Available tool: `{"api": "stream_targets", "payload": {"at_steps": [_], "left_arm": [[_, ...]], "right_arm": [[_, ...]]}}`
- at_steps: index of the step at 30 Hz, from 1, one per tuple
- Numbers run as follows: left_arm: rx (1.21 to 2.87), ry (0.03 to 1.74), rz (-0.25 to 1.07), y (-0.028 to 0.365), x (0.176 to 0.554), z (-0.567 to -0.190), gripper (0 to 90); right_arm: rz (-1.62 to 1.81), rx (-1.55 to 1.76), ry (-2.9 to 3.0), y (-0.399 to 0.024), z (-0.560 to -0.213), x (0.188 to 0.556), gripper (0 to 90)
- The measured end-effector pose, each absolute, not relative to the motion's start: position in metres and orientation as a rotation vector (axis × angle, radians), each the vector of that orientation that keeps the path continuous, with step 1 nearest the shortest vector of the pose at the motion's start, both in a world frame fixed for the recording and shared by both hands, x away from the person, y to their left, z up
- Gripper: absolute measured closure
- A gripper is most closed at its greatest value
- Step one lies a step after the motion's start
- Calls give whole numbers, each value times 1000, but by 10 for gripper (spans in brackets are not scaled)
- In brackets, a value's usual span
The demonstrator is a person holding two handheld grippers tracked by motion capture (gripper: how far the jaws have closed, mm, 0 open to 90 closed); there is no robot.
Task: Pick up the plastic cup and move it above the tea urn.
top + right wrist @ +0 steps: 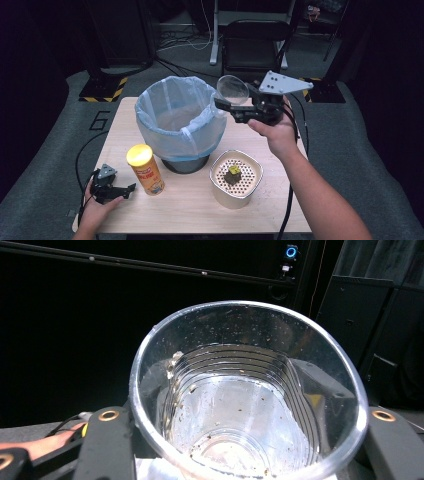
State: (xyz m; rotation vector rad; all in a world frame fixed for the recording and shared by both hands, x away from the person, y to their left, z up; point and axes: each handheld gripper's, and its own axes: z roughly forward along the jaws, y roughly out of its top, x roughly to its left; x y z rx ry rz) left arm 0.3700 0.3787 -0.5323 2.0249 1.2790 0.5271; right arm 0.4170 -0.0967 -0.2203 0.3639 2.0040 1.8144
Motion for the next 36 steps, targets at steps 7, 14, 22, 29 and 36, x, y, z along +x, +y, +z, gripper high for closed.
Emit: {"api": "stream_targets", "payload": {"at_steps": [7, 14, 22, 29, 36], "left_arm": [[2018, 1280, 537, 378, 370, -533, 4], [2004, 1295, 532, 377, 370, -533, 9], [2013, 1288, 543, 378, 370, -533, 9], [2031, 1307, 529, 378, 369, -530, 21], [2019, 1301, 544, 378, 370, -531, 21]], "right_arm": [[1812, 380, 1998, -64, -215, 438, 374], [1766, 405, 2039, -27, -220, 455, 348], [1712, 447, 2079, 4, -229, 470, 349], [1661, 543, 2131, 20, -240, 482, 204], [1624, 584, 2142, 20, -248, 485, 144]]}}
